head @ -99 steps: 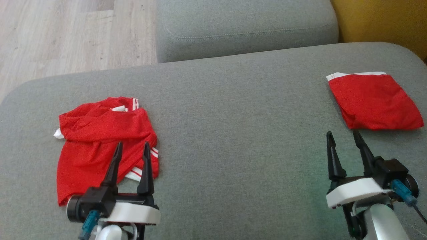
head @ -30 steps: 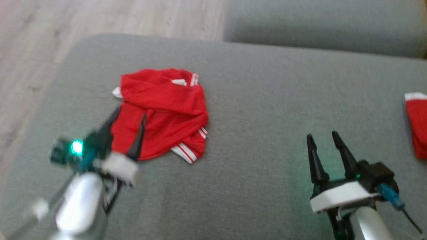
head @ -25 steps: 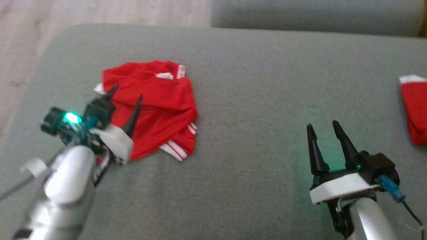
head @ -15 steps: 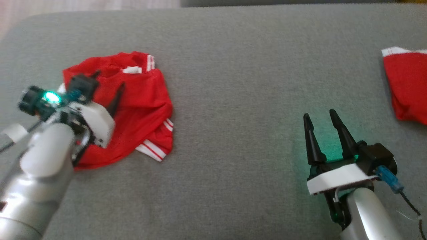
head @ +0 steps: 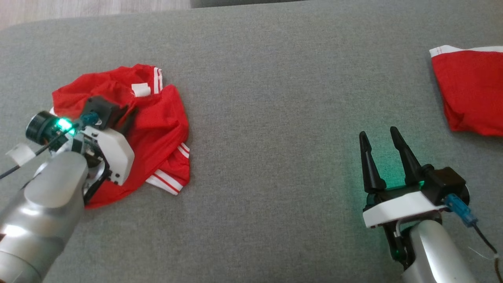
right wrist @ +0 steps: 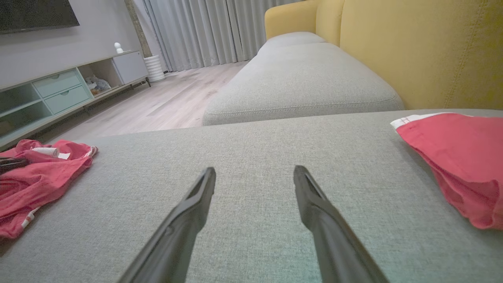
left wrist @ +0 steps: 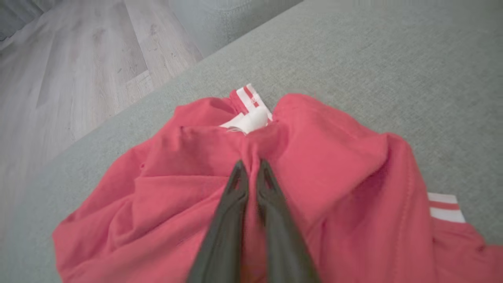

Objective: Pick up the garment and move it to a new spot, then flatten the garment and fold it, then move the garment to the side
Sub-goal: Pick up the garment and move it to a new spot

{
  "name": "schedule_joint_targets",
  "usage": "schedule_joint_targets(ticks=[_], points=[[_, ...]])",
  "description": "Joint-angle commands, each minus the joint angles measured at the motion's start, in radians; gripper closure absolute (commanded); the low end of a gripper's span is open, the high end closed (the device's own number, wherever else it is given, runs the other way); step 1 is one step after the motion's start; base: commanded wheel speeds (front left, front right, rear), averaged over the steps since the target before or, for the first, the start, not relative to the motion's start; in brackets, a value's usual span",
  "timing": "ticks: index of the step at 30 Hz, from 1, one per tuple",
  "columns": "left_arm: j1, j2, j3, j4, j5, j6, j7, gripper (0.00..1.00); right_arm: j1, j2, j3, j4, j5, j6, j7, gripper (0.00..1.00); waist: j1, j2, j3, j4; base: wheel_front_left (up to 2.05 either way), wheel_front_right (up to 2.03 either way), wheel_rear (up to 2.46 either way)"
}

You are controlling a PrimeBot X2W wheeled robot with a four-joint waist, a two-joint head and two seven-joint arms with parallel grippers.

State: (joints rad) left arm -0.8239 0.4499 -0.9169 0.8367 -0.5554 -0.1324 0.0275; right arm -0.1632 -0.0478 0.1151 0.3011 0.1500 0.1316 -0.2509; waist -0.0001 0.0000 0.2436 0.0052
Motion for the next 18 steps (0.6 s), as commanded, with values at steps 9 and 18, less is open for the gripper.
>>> schedule_joint_targets(ticks=[9, 18], points=[[-0.164, 0.042, 0.016, -0.014, -0.009, 0.002, -0.185, 1.0, -0.028, -0.002, 0.029, -0.01, 0.026, -0.001, -0.011, 0.0, 0.0001, 0.0, -0.06, -0.036, 0.0, 0.0, 0.0], [-0.325, 0.003, 0.06, -0.071, 0.014, 0.031, -0.268, 1.0, -0.029, -0.002, 0.047, -0.007, 0.065, -0.001, -0.011, 0.0, 0.0001, 0.0, -0.102, -0.114, 0.0, 0.0, 0.0]])
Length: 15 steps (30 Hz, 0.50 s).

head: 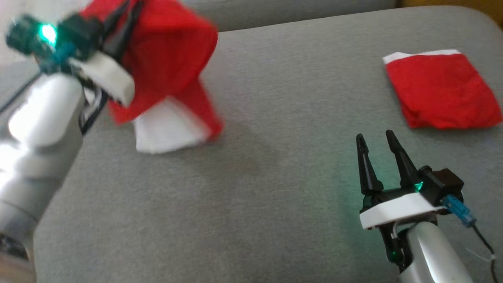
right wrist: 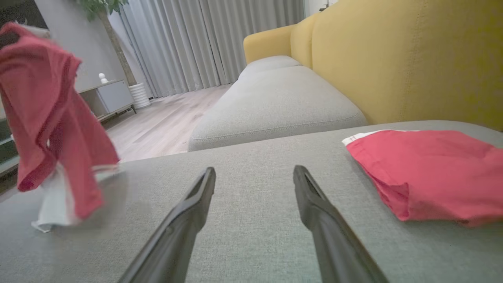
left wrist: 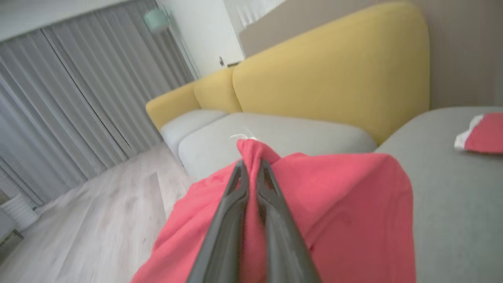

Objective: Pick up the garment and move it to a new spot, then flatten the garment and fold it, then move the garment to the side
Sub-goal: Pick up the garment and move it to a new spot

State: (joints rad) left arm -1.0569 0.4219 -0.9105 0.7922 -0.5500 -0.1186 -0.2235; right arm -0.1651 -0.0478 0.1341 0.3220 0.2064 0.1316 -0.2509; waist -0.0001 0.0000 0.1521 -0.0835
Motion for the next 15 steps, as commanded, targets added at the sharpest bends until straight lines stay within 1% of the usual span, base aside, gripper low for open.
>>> schedule_joint_targets(ticks=[1, 5, 6, 8, 11, 13, 15], points=[[-0.113, 0.029, 0.062, -0.031, 0.013, 0.028, -0.021, 1.0, -0.029, -0.002, 0.031, -0.028, 0.014, -0.001, -0.011, 0.0, 0.0001, 0.0, -0.012, -0.036, 0.0, 0.0, 0.0], [-0.205, 0.022, 0.118, -0.037, 0.029, 0.101, -0.034, 1.0, -0.036, -0.002, 0.045, -0.033, 0.035, -0.001, -0.011, 0.0, 0.0001, 0.0, -0.012, -0.078, 0.0, 0.0, 0.0], [-0.205, 0.022, 0.118, -0.037, 0.029, 0.101, -0.034, 1.0, -0.036, -0.002, 0.045, -0.033, 0.035, -0.001, -0.011, 0.0, 0.0001, 0.0, -0.012, -0.078, 0.0, 0.0, 0.0], [-0.244, 0.013, 0.15, -0.043, 0.04, 0.141, -0.037, 1.0, -0.04, -0.002, 0.049, -0.039, 0.046, -0.001, -0.011, 0.0, 0.0001, 0.0, -0.009, -0.093, 0.0, 0.0, 0.0], [-0.273, 0.001, 0.19, -0.091, 0.081, 0.189, -0.038, 1.0, -0.044, -0.002, 0.052, -0.048, 0.056, -0.001, -0.011, 0.0, 0.0001, 0.0, -0.001, -0.106, 0.0, 0.0, 0.0], [-0.249, -0.013, 0.193, -0.121, 0.111, 0.202, -0.038, 1.0, -0.045, -0.002, 0.054, -0.054, 0.06, -0.001, -0.011, 0.0, 0.0001, 0.0, 0.002, -0.113, 0.0, 0.0, 0.0], [-0.206, -0.029, 0.185, -0.142, 0.13, 0.192, -0.038, 1.0, -0.044, -0.002, 0.053, -0.058, 0.063, -0.001, -0.011, 0.0, 0.0001, 0.0, 0.007, -0.118, 0.0, 0.0, 0.0]])
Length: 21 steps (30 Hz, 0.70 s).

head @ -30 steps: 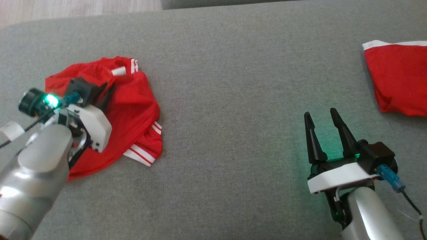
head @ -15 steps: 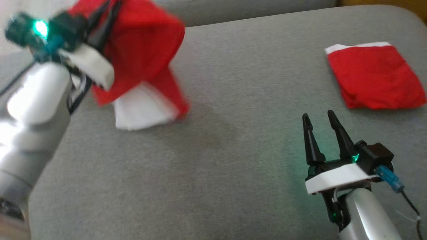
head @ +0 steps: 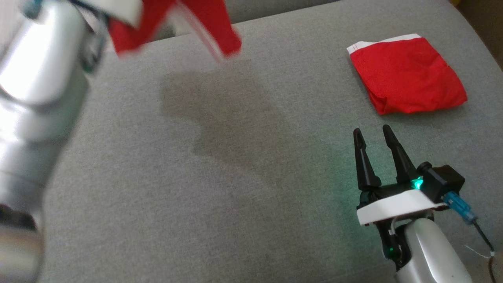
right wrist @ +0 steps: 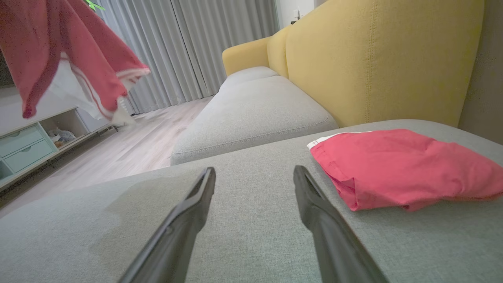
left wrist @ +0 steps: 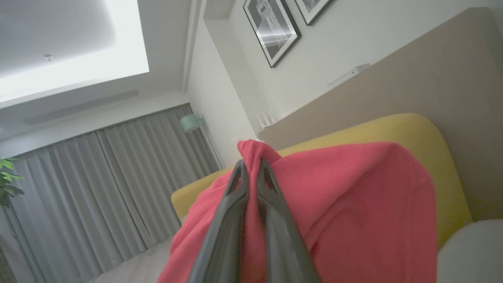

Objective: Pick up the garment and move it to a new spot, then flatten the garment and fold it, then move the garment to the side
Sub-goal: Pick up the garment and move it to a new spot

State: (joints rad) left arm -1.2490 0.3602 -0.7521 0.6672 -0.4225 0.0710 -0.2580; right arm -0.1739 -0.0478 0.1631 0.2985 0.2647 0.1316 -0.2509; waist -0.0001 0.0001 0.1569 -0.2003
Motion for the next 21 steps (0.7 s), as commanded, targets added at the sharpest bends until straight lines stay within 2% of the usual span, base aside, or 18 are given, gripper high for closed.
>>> schedule_joint_targets(ticks=[1, 6, 13, 14, 15, 18, 21], points=[[0.011, 0.025, 0.024, -0.022, 0.007, -0.004, -0.003, 1.0, -0.036, -0.002, 0.022, -0.036, 0.006, -0.001, -0.011, 0.0, 0.0001, -0.0001, 0.004, -0.002, 0.0, 0.0, 0.0], [0.113, -0.016, 0.043, -0.023, 0.006, -0.013, -0.004, 1.0, -0.036, -0.002, 0.021, -0.04, 0.007, -0.001, -0.011, 0.0, 0.0001, -0.0001, 0.012, -0.003, 0.0, 0.0, 0.0], [0.267, -0.128, 0.007, -0.046, 0.045, -0.038, -0.004, 1.0, -0.034, -0.002, 0.015, -0.04, 0.003, -0.001, -0.011, 0.0, 0.0001, -0.0001, 0.01, 0.013, 0.0, 0.0, 0.0], [0.293, -0.144, 0.0, -0.042, 0.042, -0.043, -0.004, 0.58, -0.033, -0.002, 0.014, -0.039, 0.002, -0.001, -0.011, 0.0, 0.0001, -0.0001, 0.008, 0.016, 0.0, 0.0, 0.0], [0.318, -0.161, -0.011, -0.039, 0.039, -0.055, -0.004, 0.01, -0.031, -0.002, 0.011, -0.038, 0.002, -0.001, -0.011, 0.0, 0.0001, -0.0001, 0.005, 0.02, 0.0, 0.0, 0.0], [0.38, -0.195, -0.056, -0.045, 0.051, -0.088, -0.004, 0.0, -0.025, -0.002, 0.003, -0.035, -0.002, -0.001, -0.011, 0.0, 0.0001, -0.0001, -0.002, 0.034, 0.0, 0.0, 0.0], [0.426, -0.208, -0.07, -0.078, 0.066, -0.088, -0.004, 0.0, -0.02, -0.002, -0.005, -0.031, -0.006, -0.001, -0.011, 0.0, 0.0001, -0.0001, -0.01, 0.053, 0.0, 0.0, 0.0]])
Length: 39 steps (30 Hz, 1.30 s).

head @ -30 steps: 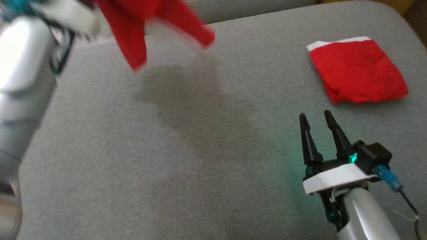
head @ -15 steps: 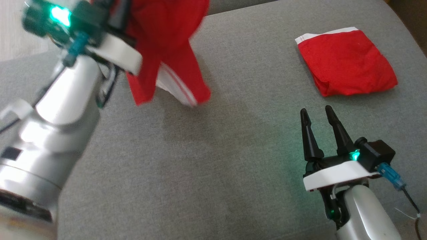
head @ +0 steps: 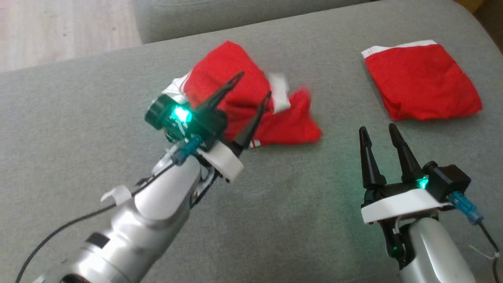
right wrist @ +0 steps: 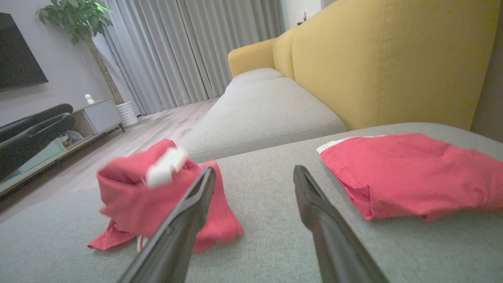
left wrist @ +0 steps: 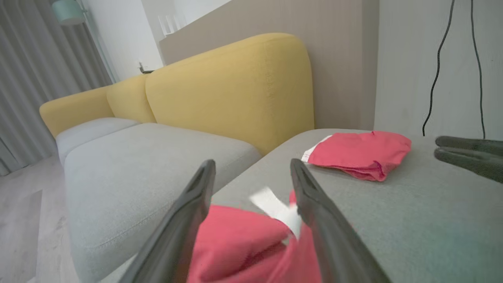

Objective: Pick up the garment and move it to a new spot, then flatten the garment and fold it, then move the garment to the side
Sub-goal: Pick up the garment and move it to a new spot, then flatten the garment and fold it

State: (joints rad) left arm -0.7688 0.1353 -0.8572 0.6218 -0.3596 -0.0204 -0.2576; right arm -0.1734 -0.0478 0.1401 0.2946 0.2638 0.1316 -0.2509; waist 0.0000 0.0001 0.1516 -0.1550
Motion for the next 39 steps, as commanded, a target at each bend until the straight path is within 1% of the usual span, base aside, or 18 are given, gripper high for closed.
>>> schedule_joint_targets(ticks=[1, 3, 5, 10, 13, 16, 19, 21, 24, 28, 31, 34, 37, 38, 39], points=[[-0.041, 0.017, 0.04, -0.05, 0.003, 0.008, -0.004, 0.0, -0.018, -0.002, 0.014, -0.027, -0.006, -0.001, -0.011, 0.0, 0.0, -0.0001, -0.008, 0.016, 0.0, 0.0, 0.0], [-0.017, 0.033, 0.06, -0.09, 0.012, 0.028, -0.004, 0.0, -0.015, -0.002, 0.008, -0.026, -0.01, -0.001, -0.011, 0.0, 0.0, -0.0001, -0.015, 0.032, 0.0, 0.0, 0.0], [0.012, 0.063, 0.093, -0.137, 0.017, 0.055, -0.004, 0.0, -0.01, -0.002, 0.003, -0.026, -0.016, -0.001, -0.011, 0.0, 0.0, -0.0001, -0.023, 0.05, 0.0, 0.0, 0.0], [0.15, 0.166, 0.234, -0.263, 0.0, 0.136, -0.004, 0.0, 0.007, -0.002, -0.012, -0.029, -0.031, -0.001, -0.011, 0.0, 0.0, -0.0001, -0.045, 0.094, 0.0, 0.0, 0.0], [0.276, 0.204, 0.322, -0.333, -0.024, 0.176, -0.004, 0.0, 0.023, -0.002, -0.026, -0.031, -0.042, -0.001, -0.011, 0.0, 0.0, -0.0001, -0.057, 0.12, 0.0, 0.0, 0.0], [0.416, 0.209, 0.393, -0.402, -0.034, 0.204, -0.004, 0.0, 0.036, -0.002, -0.038, -0.03, -0.054, -0.001, -0.011, 0.0, 0.0, -0.0001, -0.062, 0.141, 0.0, 0.0, 0.0], [0.542, 0.174, 0.452, -0.453, -0.039, 0.221, -0.004, 0.0, 0.043, -0.002, -0.046, -0.027, -0.066, -0.001, -0.011, 0.0, 0.0, -0.0001, -0.06, 0.159, 0.0, 0.0, 0.0], [0.601, 0.141, 0.479, -0.475, -0.032, 0.22, -0.004, 0.0, 0.044, -0.002, -0.049, -0.023, -0.073, -0.001, -0.011, 0.0, 0.0, -0.0001, -0.058, 0.169, 0.0, 0.0, 0.0], [0.642, 0.096, 0.503, -0.487, -0.005, 0.202, -0.004, 0.0, 0.043, -0.002, -0.059, -0.022, -0.083, -0.001, -0.011, 0.0, 0.0, -0.0001, -0.056, 0.186, 0.0, 0.0, 0.0], [0.63, 0.061, 0.518, -0.482, 0.044, 0.167, -0.004, 0.0, 0.021, -0.002, -0.071, -0.013, -0.094, -0.001, -0.011, 0.0, 0.0, -0.0001, -0.05, 0.211, 0.0, 0.0, 0.0], [0.612, 0.043, 0.528, -0.471, 0.069, 0.143, -0.004, 0.0, -0.016, -0.002, -0.072, 0.026, -0.038, -0.001, -0.011, 0.0, 0.0, -0.0001, -0.039, 0.226, 0.0, 0.0, 0.0], [0.603, 0.028, 0.54, -0.463, 0.089, 0.123, -0.004, 0.0, -0.077, -0.002, -0.077, 0.078, -0.036, -0.001, -0.004, 0.0, 0.0, -0.0001, -0.025, 0.239, 0.0, 0.0, 0.0], [0.601, 0.012, 0.55, -0.453, 0.105, 0.105, -0.004, 0.0, -0.147, -0.002, -0.11, 0.157, -0.055, -0.001, 0.034, 0.0, 0.0, -0.0001, -0.007, 0.255, 0.0, 0.0, 0.0], [0.597, 0.001, 0.554, -0.447, 0.114, 0.094, -0.004, 0.0, -0.192, -0.002, -0.141, 0.225, -0.065, -0.001, 0.074, 0.0, 0.0, -0.0001, 0.007, 0.268, 0.0, 0.0, 0.0], [0.595, -0.004, 0.556, -0.444, 0.119, 0.089, -0.004, 0.0, -0.214, -0.002, -0.154, 0.26, -0.076, -0.001, 0.094, 0.0, 0.0, -0.0001, 0.014, 0.275, 0.0, 0.0, 0.0]])
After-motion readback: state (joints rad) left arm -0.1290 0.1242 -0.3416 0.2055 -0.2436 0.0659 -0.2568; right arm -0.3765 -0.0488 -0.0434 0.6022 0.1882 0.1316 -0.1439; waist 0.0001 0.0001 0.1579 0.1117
